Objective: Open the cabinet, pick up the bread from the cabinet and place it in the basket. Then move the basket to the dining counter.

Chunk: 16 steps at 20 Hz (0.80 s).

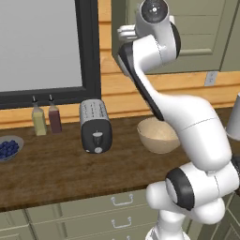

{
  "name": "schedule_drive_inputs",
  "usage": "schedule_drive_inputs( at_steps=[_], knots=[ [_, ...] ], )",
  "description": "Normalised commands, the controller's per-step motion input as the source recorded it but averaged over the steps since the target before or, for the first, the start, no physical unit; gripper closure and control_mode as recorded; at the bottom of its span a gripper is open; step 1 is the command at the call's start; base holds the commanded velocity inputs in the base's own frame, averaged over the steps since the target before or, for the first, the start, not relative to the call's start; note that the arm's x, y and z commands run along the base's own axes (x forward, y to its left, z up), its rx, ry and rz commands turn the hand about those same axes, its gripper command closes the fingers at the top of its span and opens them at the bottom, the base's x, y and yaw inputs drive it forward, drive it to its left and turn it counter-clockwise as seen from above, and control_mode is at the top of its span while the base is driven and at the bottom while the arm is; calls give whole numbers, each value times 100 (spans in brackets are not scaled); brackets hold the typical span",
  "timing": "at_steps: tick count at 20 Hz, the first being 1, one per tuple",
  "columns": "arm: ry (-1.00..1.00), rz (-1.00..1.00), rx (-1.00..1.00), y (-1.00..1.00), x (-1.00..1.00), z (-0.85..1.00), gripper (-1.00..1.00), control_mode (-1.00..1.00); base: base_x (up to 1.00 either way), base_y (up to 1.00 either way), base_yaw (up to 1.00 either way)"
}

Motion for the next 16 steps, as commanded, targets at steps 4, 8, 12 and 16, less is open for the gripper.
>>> schedule_drive_inputs(
  at_steps=[4,8,12,16],
  knots=[
    [3,0,0,1,54,0,-100,-100,0,0,0],
    [0,0,0,10,29,0,-100,-100,0,0,0],
    [0,0,0,11,19,0,-100,-100,0,0,0],
    [0,0,0,3,20,-1,-100,-100,0,0,0]
  ],
)
